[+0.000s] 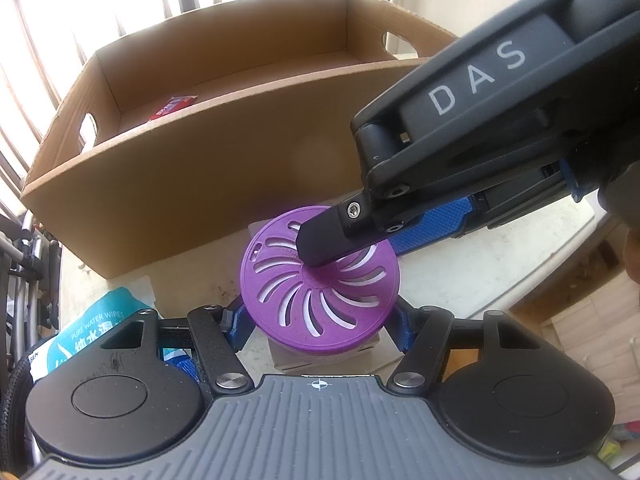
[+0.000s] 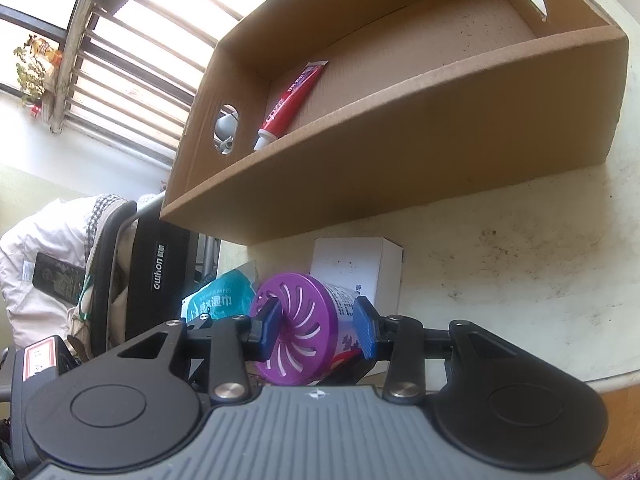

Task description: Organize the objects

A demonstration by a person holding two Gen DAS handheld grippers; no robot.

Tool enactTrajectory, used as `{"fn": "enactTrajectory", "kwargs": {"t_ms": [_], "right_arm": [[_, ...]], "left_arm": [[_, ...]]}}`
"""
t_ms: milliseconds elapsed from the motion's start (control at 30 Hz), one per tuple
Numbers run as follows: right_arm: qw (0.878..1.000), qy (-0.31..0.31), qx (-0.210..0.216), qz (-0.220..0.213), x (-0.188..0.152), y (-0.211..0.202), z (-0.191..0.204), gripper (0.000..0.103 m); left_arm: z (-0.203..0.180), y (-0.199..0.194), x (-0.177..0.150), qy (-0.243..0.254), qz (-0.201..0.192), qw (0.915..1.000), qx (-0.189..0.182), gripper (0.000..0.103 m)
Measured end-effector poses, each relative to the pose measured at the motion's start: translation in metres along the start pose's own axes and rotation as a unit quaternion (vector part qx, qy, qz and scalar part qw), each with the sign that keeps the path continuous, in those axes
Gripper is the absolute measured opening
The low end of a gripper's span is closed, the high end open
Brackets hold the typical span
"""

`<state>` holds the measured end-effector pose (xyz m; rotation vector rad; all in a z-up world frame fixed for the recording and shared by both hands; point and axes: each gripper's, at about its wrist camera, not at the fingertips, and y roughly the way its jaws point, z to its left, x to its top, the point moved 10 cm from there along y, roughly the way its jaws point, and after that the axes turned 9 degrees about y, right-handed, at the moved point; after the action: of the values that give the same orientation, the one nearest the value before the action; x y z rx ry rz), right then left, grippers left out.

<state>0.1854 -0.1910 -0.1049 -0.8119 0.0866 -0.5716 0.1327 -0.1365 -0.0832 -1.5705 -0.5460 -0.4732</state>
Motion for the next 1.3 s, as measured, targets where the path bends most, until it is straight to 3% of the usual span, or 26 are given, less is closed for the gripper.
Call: {"fn": "enactTrajectory", "kwargs": {"t_ms": [1300], "right_arm": [[1.000, -0.001, 0.002, -0.002, 0.0030, 0.0024, -0.0003, 0.043]], "left_arm": [[-0.0017, -0.0028, -0.0055, 0.004, 0.005, 1.0000, 0.006, 0.065]]}}
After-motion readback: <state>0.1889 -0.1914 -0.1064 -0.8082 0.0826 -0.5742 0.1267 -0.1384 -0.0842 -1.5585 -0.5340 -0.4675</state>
